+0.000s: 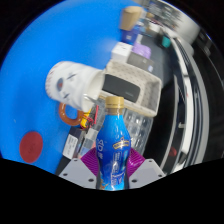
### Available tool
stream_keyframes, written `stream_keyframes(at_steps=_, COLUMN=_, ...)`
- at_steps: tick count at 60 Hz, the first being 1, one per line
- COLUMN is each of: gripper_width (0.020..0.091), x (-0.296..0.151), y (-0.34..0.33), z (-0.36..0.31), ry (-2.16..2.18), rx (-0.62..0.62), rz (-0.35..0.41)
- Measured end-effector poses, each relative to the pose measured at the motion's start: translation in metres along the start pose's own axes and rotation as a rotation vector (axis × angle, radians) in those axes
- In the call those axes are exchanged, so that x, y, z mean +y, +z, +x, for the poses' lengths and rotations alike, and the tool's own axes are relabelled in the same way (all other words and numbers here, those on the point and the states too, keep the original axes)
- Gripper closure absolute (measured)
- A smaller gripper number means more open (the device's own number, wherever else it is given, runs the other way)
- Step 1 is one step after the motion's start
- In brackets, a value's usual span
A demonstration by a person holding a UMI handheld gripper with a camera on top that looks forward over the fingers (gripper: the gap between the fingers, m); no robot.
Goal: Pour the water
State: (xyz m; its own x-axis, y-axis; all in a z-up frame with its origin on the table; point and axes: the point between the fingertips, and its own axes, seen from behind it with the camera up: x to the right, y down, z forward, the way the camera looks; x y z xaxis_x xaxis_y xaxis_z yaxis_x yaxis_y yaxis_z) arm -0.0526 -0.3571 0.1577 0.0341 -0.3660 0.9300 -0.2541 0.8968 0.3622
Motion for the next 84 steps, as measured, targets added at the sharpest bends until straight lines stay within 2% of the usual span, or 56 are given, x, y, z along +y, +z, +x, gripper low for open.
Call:
stream_keyframes(at_steps=10, gripper_width=0.0781, x=0.018, y=-0.013, z=-0.003, ry=0.569, rx=-0.061, rz=-0.010)
stream_keyframes(at_steps=22, gripper_width=0.0781, x=0.032, y=-0.028, z=-0.004, ry=1.301, rx=-0.140, rz=0.080)
stream_keyframes(at_steps=31, gripper_width=0.0782, x=0.037, y=-0.035, z=-0.020, ry=1.680, rx=-0.166, rz=0.116)
stream_keyframes(at_steps=44, gripper_width=0.0773, x=0.027, y=-0.036, z=-0.057, ry=1.868, rx=-0.193, rz=0.131)
stream_keyframes(at_steps=49, gripper_width=0.0768, x=0.026, y=-0.033, z=-0.083, ry=1.858, rx=-0.219, rz=0.091)
stream_keyframes(at_steps=51, gripper_width=0.0767, x=0.027, y=-0.034, z=-0.080, ry=1.874, rx=-0.170, rz=0.118)
stream_keyframes(at_steps=59, gripper_width=0.0769, x=0.030, y=-0.036, z=-0.084, ry=1.895, rx=-0.178, rz=0.125)
stream_keyframes(at_steps=64, gripper_width=0.0730, x=0.030, y=-0.036, z=-0.084, ry=1.893, rx=-0.181, rz=0.116)
stream_keyframes(at_steps=69, gripper_width=0.0644, x=0.030, y=-0.036, z=-0.083, ry=1.898, rx=-0.176, rz=0.111)
stream_keyframes(at_steps=73, gripper_width=0.0604, x=0.032, y=-0.038, z=-0.084, ry=1.917, rx=-0.189, rz=0.096)
stream_keyframes(at_steps=75, gripper_width=0.0549, x=0.033, y=-0.040, z=-0.085, ry=1.932, rx=-0.199, rz=0.082)
stream_keyframes(at_steps=76, gripper_width=0.0491, x=0.034, y=-0.042, z=-0.085, ry=1.939, rx=-0.201, rz=0.074)
stream_keyframes(at_steps=77, gripper_width=0.0465, x=0.035, y=-0.044, z=-0.085, ry=1.946, rx=-0.202, rz=0.067)
stream_keyframes(at_steps=84, gripper_width=0.0360, x=0.038, y=-0.066, z=-0.089, ry=1.973, rx=-0.218, rz=0.035)
